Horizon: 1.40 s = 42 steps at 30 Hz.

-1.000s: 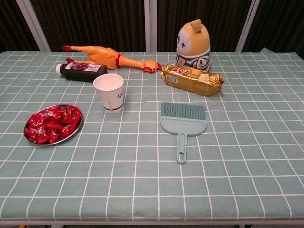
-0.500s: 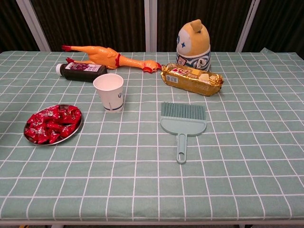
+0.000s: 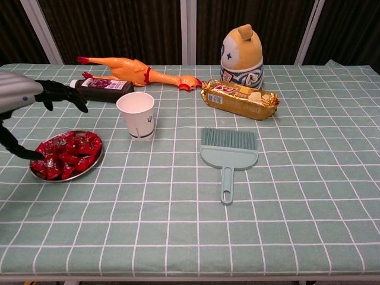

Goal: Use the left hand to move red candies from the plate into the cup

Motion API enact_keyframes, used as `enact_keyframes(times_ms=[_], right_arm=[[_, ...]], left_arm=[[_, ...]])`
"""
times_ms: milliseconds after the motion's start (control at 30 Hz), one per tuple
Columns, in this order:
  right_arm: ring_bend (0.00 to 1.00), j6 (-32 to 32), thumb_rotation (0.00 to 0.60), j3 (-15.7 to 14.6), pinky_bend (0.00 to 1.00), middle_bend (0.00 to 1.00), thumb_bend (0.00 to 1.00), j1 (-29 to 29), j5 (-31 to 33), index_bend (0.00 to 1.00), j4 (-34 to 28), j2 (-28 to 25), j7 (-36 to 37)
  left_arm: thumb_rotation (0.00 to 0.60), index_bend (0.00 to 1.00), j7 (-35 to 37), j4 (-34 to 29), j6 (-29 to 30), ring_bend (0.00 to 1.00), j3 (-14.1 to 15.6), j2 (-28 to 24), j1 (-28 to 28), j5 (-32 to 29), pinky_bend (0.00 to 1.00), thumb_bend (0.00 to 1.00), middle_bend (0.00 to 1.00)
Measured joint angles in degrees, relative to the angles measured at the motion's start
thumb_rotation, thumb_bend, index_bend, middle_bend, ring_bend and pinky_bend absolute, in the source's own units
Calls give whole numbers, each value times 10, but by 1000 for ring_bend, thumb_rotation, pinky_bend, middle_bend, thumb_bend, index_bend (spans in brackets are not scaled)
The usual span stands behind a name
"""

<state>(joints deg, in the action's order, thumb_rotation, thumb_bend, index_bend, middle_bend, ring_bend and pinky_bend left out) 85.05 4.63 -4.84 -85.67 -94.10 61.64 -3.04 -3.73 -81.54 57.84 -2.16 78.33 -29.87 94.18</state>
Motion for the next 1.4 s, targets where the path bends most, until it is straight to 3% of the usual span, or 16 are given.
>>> enact_keyframes(times_ms=[733, 967, 1033, 1133, 1400], right_arm=[[103, -20, 600, 0, 188, 248, 192, -3, 19, 72, 18, 3, 21], [103, -22, 600, 0, 188, 256, 193, -3, 22, 72, 19, 2, 24], [103, -23, 600, 0, 188, 258, 192, -3, 23, 72, 19, 2, 24], [103, -24, 600, -1, 188, 260, 192, -2, 24, 72, 18, 1, 24], [103, -26, 600, 0, 189, 262, 192, -2, 26, 72, 16, 0, 24]], left_arm=[[600, 356, 6, 89, -68, 185, 9, 76, -44, -70, 455, 257, 259], [600, 452, 29, 127, -60, 343, 18, 94, -48, -62, 611, 321, 374], [600, 528, 45, 140, -54, 463, 21, 100, -49, -57, 741, 354, 458], [600, 586, 77, 168, -43, 560, 26, 112, -51, -45, 844, 387, 547], [600, 665, 157, 237, -4, 699, 41, 142, -54, -15, 964, 457, 675]])
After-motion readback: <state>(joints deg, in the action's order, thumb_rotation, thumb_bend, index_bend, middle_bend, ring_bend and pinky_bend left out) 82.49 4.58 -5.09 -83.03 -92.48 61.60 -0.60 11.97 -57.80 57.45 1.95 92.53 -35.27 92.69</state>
